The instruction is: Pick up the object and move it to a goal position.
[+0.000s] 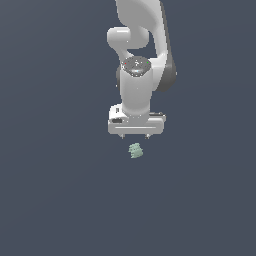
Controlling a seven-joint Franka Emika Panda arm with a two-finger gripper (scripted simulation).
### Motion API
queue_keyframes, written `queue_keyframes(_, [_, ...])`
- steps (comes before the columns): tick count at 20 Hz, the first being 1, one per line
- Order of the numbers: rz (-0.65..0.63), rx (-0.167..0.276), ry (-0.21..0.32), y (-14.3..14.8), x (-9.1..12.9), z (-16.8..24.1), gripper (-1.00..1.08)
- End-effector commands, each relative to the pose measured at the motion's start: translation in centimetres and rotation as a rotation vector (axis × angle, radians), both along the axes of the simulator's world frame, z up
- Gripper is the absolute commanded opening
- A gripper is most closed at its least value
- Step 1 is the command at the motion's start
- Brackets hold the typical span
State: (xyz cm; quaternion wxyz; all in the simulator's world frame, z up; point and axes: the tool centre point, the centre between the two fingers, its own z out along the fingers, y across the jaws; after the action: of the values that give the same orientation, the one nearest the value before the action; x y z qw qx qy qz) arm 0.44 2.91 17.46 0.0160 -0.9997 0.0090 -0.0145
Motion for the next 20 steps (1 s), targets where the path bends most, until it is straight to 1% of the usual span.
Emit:
queue_keyframes(1, [0.0,0.0,0.0,0.0,0.0,0.0,1.0])
queue_keyframes(4, [-0.001,0.005,-0.008,0.0,0.3,0.2,1.0])
queue_keyframes(10, [-0.004,0.024,-0.041,0.2,1.5,1.0,1.0])
queue_keyframes(15, [0.002,0.022,-0.039,0.2,1.4,0.8,1.0])
queue_keyframes(20, [0.045,0.013,-0.032,0.2,1.1,-0.2,1.0])
